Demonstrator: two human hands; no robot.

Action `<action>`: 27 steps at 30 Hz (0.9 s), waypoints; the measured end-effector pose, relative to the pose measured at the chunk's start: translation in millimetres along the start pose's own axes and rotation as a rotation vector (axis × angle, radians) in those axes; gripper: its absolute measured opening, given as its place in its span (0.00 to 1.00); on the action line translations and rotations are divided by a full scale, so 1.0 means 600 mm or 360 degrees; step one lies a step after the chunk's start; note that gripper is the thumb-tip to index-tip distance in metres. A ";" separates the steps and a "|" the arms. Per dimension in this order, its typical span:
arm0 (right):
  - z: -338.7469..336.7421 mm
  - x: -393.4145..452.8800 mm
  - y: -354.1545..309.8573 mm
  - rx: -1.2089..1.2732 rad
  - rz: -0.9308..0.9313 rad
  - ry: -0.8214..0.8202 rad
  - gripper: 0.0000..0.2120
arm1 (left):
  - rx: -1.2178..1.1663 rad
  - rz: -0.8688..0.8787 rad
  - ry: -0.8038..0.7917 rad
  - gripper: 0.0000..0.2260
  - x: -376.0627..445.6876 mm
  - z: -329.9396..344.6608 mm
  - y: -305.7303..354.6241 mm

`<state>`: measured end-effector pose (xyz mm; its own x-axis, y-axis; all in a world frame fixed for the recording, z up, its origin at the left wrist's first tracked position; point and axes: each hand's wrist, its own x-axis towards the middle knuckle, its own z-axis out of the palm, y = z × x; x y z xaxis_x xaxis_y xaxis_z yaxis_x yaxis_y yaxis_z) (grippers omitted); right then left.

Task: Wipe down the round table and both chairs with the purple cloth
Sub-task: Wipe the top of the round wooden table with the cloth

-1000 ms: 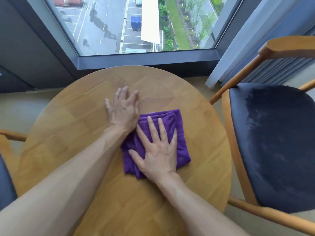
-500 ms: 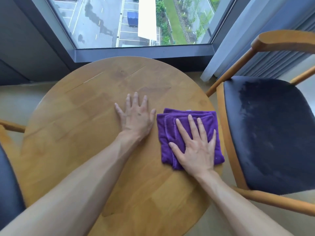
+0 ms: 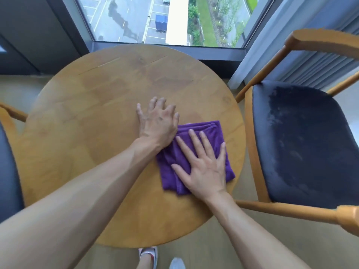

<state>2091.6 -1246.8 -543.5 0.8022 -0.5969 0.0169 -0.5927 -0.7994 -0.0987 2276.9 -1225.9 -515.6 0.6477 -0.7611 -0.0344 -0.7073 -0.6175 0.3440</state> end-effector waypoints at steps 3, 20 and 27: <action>-0.012 -0.027 0.070 -0.0031 0.0144 -0.0064 0.33 | -0.0016 -0.0019 -0.0006 0.17 -0.048 0.002 0.015; 0.023 -0.156 -0.250 0.0209 -0.0155 0.0005 0.30 | -0.0067 -0.0244 0.0002 0.17 -0.254 -0.037 -0.124; 0.026 -0.163 -0.189 0.0111 -0.0052 0.0115 0.32 | -0.0094 -0.0092 0.0015 0.17 -0.305 -0.037 -0.136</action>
<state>2081.3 -1096.6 -549.5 0.8122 -0.5759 0.0930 -0.5577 -0.8133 -0.1658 2222.2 -1032.0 -516.5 0.6898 -0.7225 -0.0471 -0.6510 -0.6473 0.3965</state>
